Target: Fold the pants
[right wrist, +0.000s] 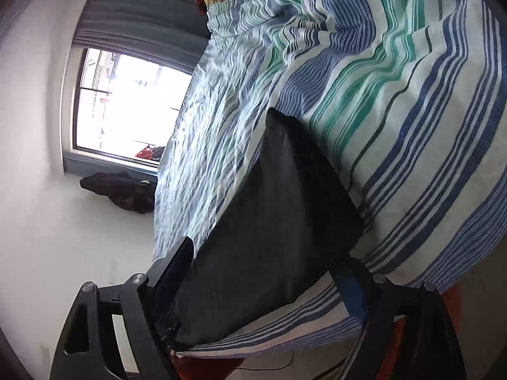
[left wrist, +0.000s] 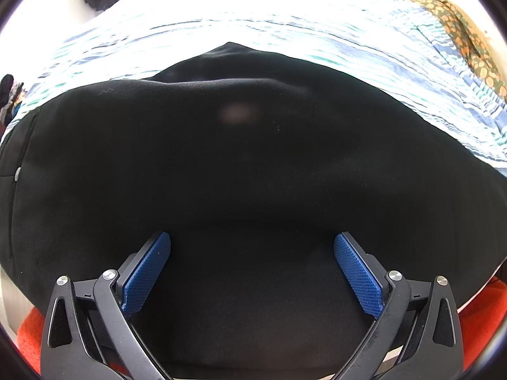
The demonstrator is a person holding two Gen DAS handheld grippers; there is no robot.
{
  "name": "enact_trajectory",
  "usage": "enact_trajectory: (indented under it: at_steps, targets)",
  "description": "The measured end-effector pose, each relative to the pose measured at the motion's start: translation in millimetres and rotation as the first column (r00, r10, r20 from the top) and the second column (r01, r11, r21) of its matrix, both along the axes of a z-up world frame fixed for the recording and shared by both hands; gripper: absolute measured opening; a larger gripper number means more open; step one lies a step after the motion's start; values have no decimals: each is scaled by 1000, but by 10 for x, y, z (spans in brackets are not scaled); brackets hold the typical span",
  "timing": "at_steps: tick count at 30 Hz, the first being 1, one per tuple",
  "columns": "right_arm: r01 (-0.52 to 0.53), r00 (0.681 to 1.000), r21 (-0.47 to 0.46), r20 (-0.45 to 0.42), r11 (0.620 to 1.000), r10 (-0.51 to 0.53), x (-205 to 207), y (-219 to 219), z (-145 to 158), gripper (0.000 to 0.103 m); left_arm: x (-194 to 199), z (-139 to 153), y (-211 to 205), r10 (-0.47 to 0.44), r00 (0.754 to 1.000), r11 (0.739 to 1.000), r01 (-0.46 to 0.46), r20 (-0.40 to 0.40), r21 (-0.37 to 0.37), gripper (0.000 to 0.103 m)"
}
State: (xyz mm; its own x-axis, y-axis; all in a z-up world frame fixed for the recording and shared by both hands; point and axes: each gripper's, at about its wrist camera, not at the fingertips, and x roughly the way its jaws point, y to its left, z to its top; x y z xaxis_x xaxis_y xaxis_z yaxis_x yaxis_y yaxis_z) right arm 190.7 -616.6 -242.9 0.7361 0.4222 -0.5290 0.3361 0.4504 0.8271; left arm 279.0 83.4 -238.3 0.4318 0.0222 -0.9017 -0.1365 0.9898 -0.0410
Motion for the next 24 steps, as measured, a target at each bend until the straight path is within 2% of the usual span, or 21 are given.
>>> enact_trajectory:
  at_steps: [3,6,9,14,15,17,18,20,24]
  targets:
    - [68,997,4,-26,998,-68,-11,-99,-62,84,-5,-5,-41,0,1000,1000,0,1,0,102]
    - [82,996,-1,-41,997,-82,8,-128,-101,84,-6,-15,-27,-2,1000,1000,2,1,0,102]
    - [41,998,-39,-49,998,-43,83,-77,-80,84,10,24,-51,-5,1000,1000,5,4,1,102]
    - [-35,992,-175,-123,984,14,218,64,-39,76,7,28,-28,-3,1000,1000,3,7,3,102]
    - [-51,990,-208,-136,977,22,233,81,-35,72,5,28,-19,-4,1000,1000,4,7,3,102]
    - [-81,984,-285,-176,955,31,250,131,-7,49,5,35,-14,-5,1000,1000,5,5,1,102]
    - [-92,981,-309,-193,947,32,253,141,4,24,1,35,-66,-5,1000,1000,5,2,2,102]
    - [-84,983,-301,-180,950,30,232,111,43,21,-1,59,-91,-1,1000,1000,1,-7,4,102]
    - [-58,996,-307,-82,950,34,177,120,386,20,-8,206,-127,12,1000,1000,-12,-16,-1,101]
